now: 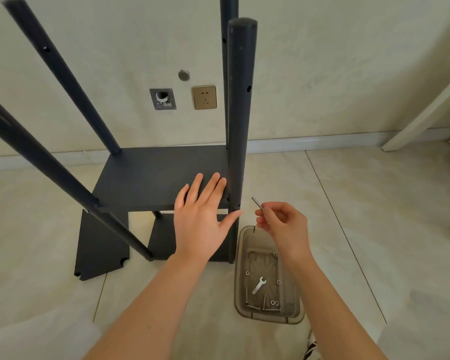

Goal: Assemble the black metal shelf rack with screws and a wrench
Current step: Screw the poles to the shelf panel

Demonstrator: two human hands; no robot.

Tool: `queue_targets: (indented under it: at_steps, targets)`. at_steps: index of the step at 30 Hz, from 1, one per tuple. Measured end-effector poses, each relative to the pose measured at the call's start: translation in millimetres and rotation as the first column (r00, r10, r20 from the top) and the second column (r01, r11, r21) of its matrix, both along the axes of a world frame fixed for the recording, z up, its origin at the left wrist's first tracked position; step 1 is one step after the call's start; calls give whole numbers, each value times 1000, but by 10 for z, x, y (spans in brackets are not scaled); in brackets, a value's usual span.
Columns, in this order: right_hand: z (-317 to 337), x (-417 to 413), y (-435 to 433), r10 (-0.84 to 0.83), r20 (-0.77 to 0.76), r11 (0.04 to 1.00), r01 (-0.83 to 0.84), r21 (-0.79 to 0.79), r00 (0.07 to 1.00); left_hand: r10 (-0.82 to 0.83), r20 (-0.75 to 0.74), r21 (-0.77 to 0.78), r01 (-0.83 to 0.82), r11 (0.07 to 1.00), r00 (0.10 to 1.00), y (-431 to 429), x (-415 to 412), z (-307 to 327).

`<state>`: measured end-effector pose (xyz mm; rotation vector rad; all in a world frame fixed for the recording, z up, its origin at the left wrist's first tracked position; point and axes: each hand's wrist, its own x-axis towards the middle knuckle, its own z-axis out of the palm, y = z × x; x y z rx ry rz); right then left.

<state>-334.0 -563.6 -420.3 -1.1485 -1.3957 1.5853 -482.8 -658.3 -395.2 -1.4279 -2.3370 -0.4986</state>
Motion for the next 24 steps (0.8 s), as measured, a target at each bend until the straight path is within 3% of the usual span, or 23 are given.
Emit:
queue_targets:
  at_steps: [8,24]
  targets:
    - [272,106,-264,128,46,984,-132,117,991,-5,64,-26,7,1000,998,-11,34,91]
    - [310,42,-332,150,97,964,-167,208,984,25,109,-71,-17,997,994,-26,84,127]
